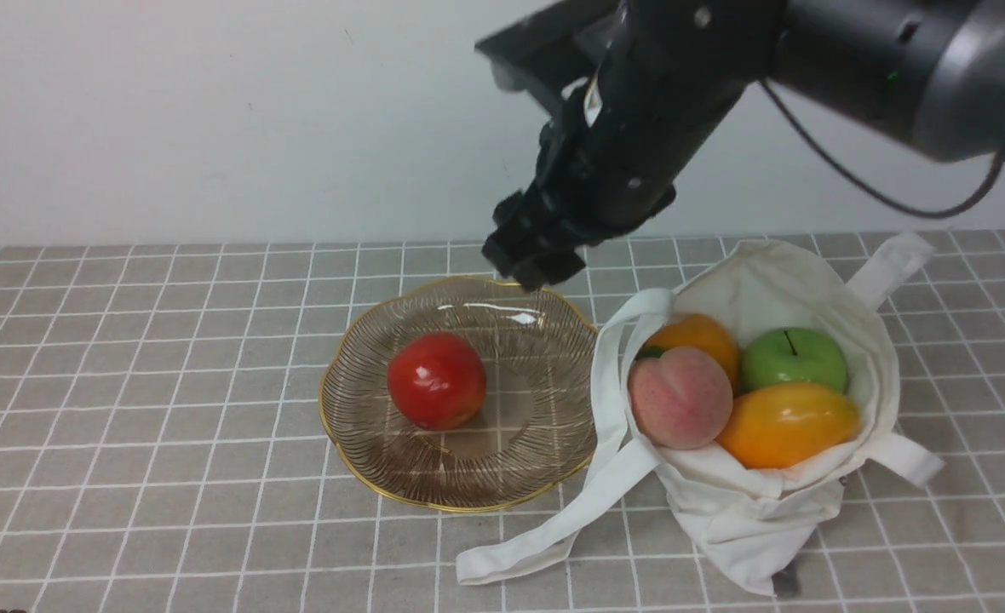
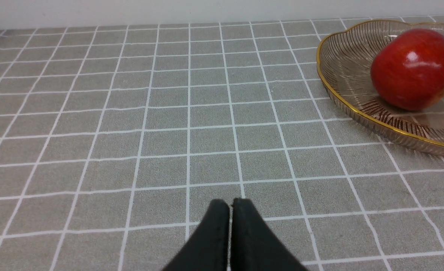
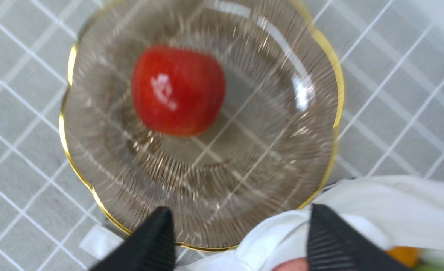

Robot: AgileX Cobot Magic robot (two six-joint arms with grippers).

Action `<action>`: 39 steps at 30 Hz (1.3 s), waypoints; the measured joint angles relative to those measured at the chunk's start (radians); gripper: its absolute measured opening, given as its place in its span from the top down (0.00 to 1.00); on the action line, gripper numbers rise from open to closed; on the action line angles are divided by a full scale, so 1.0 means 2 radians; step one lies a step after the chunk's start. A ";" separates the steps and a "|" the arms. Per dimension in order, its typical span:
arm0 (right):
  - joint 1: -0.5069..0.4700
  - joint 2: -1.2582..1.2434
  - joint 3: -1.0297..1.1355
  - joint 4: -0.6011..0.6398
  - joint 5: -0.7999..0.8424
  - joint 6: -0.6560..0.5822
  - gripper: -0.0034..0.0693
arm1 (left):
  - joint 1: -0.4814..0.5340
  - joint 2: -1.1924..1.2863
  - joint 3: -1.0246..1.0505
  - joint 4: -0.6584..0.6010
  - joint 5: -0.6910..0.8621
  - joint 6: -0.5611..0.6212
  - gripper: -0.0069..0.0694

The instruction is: Take the fruit out of the bag on the grey coffee tablecloth and place them on the plate.

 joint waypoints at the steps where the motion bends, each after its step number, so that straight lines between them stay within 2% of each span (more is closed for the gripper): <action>1: 0.000 -0.002 0.000 0.000 0.001 0.000 0.45 | 0.000 0.000 0.000 0.000 0.000 0.000 0.92; 3: 0.000 -0.038 0.005 0.000 0.006 0.002 0.63 | 0.000 0.000 0.000 0.000 0.000 0.000 0.92; 4: 0.000 -0.041 0.005 0.000 0.007 0.002 0.65 | 0.000 0.000 0.000 0.000 0.000 0.000 0.92; 5: 0.000 -0.066 0.017 0.003 0.008 0.006 0.75 | 0.000 0.000 0.000 0.000 0.000 0.000 0.92; 6: 0.000 -0.084 0.027 0.007 0.008 0.010 0.81 | 0.000 0.000 0.000 0.000 0.000 0.000 0.92; 7: 0.000 -0.084 0.030 0.008 0.008 0.010 0.82 | 0.000 0.000 0.000 0.000 0.000 0.000 0.92; 8: 0.000 -0.111 0.051 0.012 0.009 0.014 0.89 | 0.000 0.000 0.000 0.000 0.000 0.000 0.92; 10: 0.000 -0.162 0.092 0.016 0.010 0.024 0.94 | 0.000 0.000 0.000 0.000 0.000 0.000 0.92; 18: 0.000 -0.375 0.292 0.017 0.008 0.061 0.97 | 0.000 0.000 0.000 0.000 0.000 0.000 0.92; 22: 0.000 -0.498 0.453 0.017 -0.123 0.063 0.97 | 0.000 0.000 0.000 0.000 0.000 0.000 0.92; 24: 0.000 -0.523 0.484 0.017 -0.171 0.063 0.97 | 0.000 0.000 0.000 0.000 0.000 0.000 0.92; 28: 0.000 -0.595 0.638 0.009 -0.395 0.063 0.97 | 0.000 0.000 0.000 0.000 0.000 0.000 0.92; 31: 0.000 -0.612 0.698 -0.003 -0.495 0.063 0.97 | 0.000 0.000 0.000 0.000 0.000 0.000 0.92; 35: 0.000 -0.616 0.744 -0.018 -0.584 0.064 0.97 | 0.000 0.000 0.000 0.000 0.000 0.000 0.92; 39: 0.000 -0.616 0.758 -0.020 -0.598 0.064 0.97 | 0.000 0.000 0.000 0.000 0.000 0.000 0.92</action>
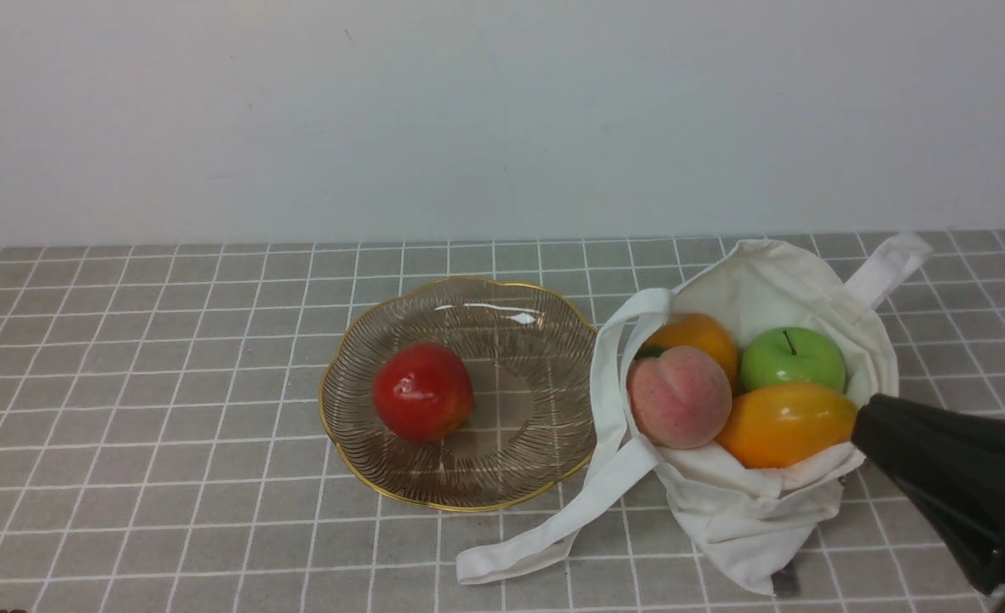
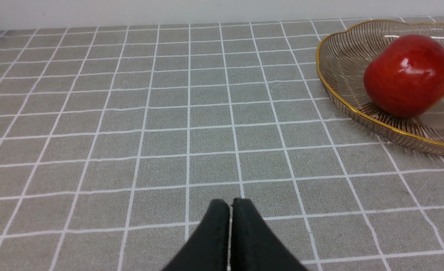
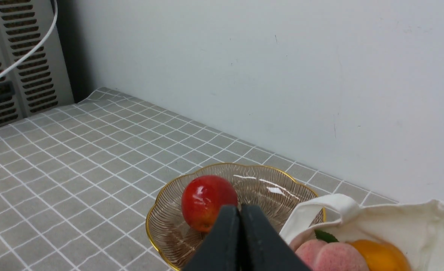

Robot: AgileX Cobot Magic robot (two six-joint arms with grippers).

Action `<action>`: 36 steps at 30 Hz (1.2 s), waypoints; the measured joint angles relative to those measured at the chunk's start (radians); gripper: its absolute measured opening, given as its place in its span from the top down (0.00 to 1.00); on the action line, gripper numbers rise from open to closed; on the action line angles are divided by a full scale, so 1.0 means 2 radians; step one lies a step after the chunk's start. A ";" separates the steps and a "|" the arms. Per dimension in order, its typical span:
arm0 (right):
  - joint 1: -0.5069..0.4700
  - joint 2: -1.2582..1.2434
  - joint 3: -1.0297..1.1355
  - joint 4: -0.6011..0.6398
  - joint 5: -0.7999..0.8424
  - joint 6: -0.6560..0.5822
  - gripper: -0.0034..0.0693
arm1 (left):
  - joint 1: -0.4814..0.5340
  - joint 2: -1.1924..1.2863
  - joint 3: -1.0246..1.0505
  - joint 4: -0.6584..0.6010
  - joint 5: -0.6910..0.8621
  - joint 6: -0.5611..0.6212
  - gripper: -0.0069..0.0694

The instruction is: Take the fruit out of the bag on the grey coffee tablecloth and place them on the plate.

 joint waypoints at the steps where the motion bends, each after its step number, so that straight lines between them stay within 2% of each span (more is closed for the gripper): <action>1: 0.000 0.000 0.000 0.000 0.001 0.000 0.97 | 0.000 0.000 0.000 0.000 0.000 0.000 0.92; 12: 0.000 0.000 0.003 -0.001 0.058 0.000 0.97 | 0.000 0.000 0.000 0.000 0.000 0.000 0.92; 27: -0.005 -0.020 0.029 0.013 0.060 -0.002 0.97 | 0.000 0.000 0.000 0.000 0.000 0.000 0.92; 31: -0.059 -0.069 0.068 0.036 0.060 -0.004 0.97 | 0.000 0.000 0.000 0.000 0.000 0.000 0.92; 36: -0.169 -0.142 0.117 0.058 0.063 0.000 0.97 | 0.000 0.000 0.000 0.000 0.000 0.000 0.92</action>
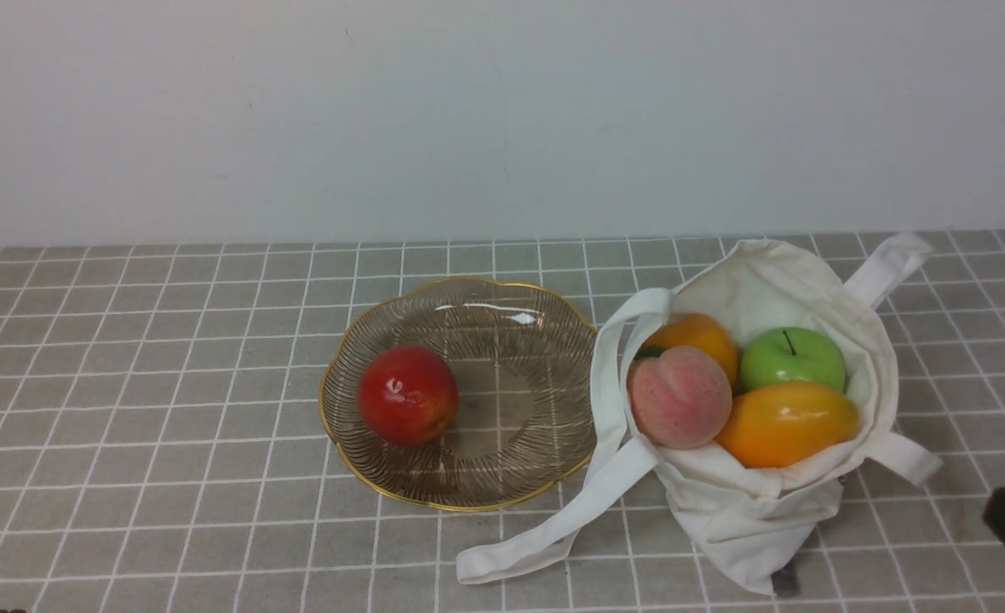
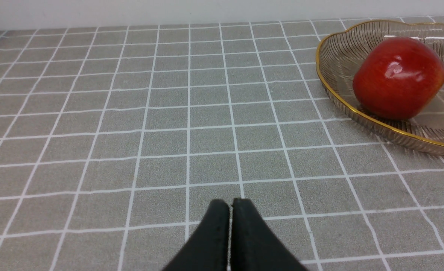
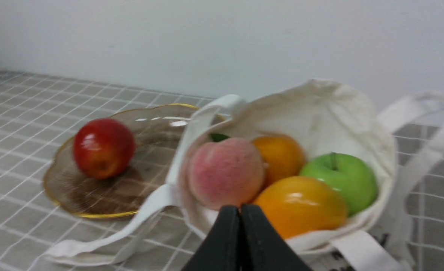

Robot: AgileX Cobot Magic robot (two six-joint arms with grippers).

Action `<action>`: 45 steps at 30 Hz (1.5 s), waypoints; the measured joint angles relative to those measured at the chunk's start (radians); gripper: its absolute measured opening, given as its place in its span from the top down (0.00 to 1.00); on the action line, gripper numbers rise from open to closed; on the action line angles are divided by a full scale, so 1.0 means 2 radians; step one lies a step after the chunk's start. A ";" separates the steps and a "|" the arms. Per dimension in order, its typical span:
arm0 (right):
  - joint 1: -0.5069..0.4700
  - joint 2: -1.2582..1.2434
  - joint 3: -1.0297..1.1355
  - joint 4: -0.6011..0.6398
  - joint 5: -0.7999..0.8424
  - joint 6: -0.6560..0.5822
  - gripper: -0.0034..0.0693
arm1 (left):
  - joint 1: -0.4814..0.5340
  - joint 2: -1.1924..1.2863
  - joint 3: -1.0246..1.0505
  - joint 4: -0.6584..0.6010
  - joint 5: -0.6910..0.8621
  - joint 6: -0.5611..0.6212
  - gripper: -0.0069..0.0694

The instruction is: Take the fruit out of the bag on the grey coffee tablecloth and place them on the plate.

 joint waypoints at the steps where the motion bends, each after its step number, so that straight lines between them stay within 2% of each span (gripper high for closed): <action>1: -0.027 -0.019 0.009 0.000 0.003 0.000 0.97 | 0.000 0.000 0.000 0.000 0.000 0.000 0.92; 4: -0.086 -0.067 0.035 0.001 0.024 0.000 0.97 | 0.000 0.000 0.000 0.000 0.000 0.000 0.92; 12: -0.150 -0.122 0.069 -0.002 0.085 0.000 0.97 | 0.000 0.000 0.000 0.000 0.000 0.000 0.92; 20: -0.154 -0.165 0.078 -0.012 0.105 0.000 0.97 | 0.000 0.000 0.000 0.000 0.000 0.000 0.92; 45: -0.138 -0.165 0.078 -0.014 0.106 0.001 0.97 | 0.000 0.000 0.000 0.000 0.000 0.000 0.92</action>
